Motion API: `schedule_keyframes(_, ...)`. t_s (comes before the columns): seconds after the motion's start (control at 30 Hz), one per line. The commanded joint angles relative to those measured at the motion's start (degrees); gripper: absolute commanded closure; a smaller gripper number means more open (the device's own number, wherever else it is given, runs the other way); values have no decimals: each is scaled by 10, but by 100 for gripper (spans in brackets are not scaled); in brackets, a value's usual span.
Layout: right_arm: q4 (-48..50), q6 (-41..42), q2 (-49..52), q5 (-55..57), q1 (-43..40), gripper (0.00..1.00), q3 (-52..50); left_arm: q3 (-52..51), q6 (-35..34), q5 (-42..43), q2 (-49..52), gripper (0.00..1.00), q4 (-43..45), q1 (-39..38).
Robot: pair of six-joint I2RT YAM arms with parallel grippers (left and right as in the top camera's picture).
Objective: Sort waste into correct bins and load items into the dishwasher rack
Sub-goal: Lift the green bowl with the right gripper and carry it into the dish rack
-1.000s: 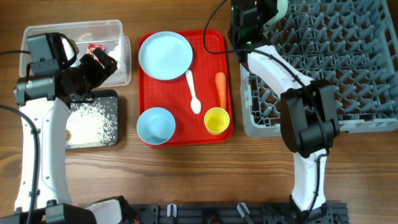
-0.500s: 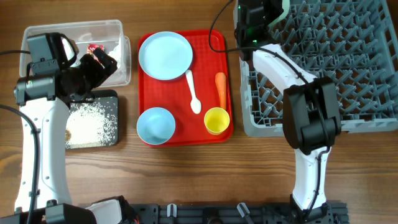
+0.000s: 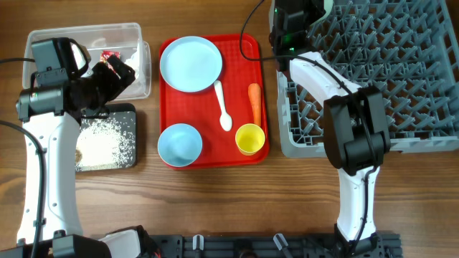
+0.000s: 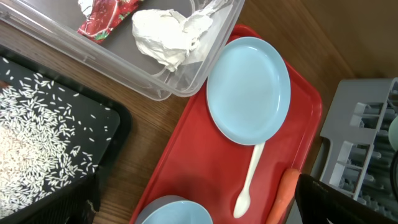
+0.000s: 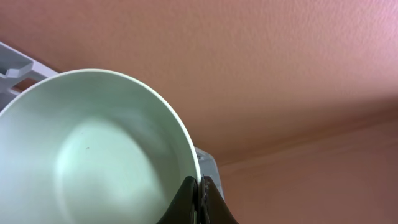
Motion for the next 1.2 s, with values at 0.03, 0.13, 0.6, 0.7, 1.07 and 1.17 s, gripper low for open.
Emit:
schedule_keyframes(0.03, 1, -26, 18, 0, 0, 96, 0, 3, -3, 7, 4, 0, 0, 2)
schedule_keyframes(0.13, 0, -32, 18, 1, 0, 96, 0, 3, -3, 7, 4, 0, 0, 2)
schedule_keyframes(0.6, 8, -19, 18, -1, -8, 96, 0, 3, -3, 7, 4, 0, 0, 2)
schedule_keyframes(0.7, 8, -22, 18, 0, -10, 96, 0, 3, -3, 7, 4, 0, 0, 2)
schedule_keyframes(1.07, -80, -3, 18, -5, 0, 96, 0, 3, -3, 7, 4, 0, 0, 2)
schedule_keyframes(1.17, -114, 24, 18, -10, 5, 96, 0, 3, -3, 7, 4, 0, 0, 2)
